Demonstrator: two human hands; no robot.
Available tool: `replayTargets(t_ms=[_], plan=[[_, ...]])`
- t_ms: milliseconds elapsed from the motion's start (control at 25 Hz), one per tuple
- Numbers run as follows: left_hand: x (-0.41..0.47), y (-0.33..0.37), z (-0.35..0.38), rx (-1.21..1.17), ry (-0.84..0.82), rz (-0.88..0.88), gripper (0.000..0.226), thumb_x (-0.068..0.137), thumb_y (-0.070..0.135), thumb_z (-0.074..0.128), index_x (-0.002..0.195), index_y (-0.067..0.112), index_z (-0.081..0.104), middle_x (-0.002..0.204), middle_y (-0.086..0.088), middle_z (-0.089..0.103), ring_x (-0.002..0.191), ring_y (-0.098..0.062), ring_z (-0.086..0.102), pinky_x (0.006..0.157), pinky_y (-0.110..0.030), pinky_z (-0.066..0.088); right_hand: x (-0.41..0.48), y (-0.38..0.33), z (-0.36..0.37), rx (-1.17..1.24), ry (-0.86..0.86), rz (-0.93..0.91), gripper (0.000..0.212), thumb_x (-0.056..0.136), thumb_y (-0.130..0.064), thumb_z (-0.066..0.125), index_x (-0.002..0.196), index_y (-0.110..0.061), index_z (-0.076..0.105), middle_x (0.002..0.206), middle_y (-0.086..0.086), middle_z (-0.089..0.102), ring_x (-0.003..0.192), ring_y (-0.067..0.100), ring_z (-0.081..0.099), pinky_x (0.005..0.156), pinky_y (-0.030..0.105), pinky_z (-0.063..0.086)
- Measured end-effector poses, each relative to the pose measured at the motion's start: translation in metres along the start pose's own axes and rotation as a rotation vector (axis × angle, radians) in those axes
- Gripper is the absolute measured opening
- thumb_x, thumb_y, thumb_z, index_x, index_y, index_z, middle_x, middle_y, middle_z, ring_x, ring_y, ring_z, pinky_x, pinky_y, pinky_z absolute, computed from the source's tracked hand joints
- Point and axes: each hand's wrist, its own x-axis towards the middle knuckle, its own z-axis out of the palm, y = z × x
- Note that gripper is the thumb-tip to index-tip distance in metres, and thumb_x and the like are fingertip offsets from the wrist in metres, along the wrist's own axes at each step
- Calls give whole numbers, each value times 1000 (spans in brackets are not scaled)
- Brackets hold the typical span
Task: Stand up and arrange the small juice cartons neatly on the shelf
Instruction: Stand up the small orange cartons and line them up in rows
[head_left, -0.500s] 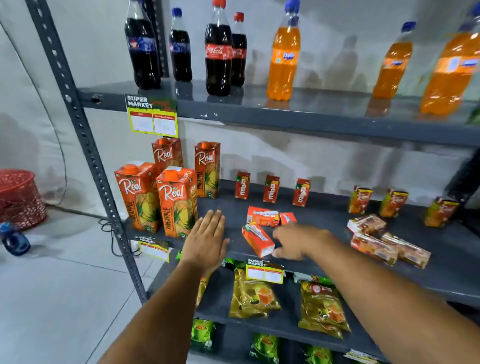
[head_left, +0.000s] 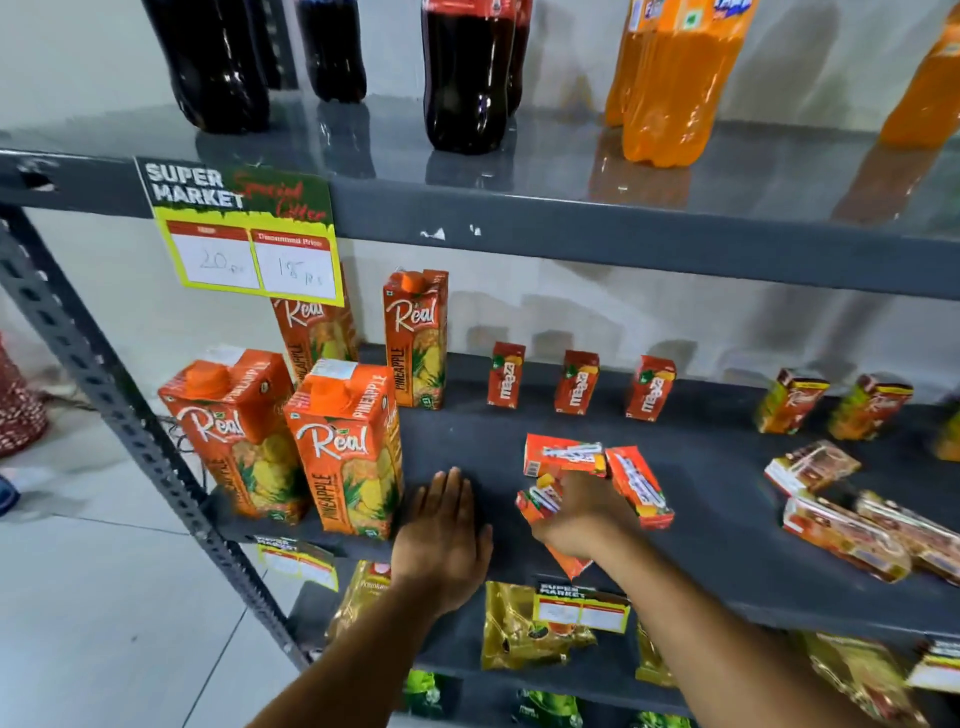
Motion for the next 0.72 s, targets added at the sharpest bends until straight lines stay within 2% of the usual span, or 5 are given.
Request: replayTargets(t_ms=[160,360,480,600,720], plan=[[1,0,-2,-9,18,-5,74,88,47,12,142,0,32,154,-16,25,142,-31,25,115,-42,18,-4,6,20,556,378,52,48,52,-40,74,91,-26,49,87,-3,62,79,20,62,67,39,54],[2,-3,4,-11,4,-12,64,89,43,33,132,-1,50,141,-20,48,132,-34,43,107,-48,35,-9,5,41,820,489,36,53,59,-24,87,93,-24,47,91,1,58,83,15,63,64,25,49],[1,-2,3,-10,38,-7,64,89,43,33,132,-1,50,142,-19,48,132,-33,43,107,-46,35,-10,7,40,853,451,20,59,59,-31,90,97,-24,45,94,2,59,88,16,64,65,20,48],[0,-2,4,5,56,-5,63,89,43,33,130,-1,52,140,-20,49,131,-34,45,106,-47,36,-18,14,22,823,493,-86,64,56,-58,84,100,-33,44,103,1,58,95,17,61,76,33,53],[1,0,3,18,64,-18,64,88,43,32,129,-2,53,140,-20,50,130,-34,46,104,-48,38,-16,15,-11,473,384,-169,70,65,-64,73,116,-24,48,114,-2,48,108,17,51,84,30,44]])
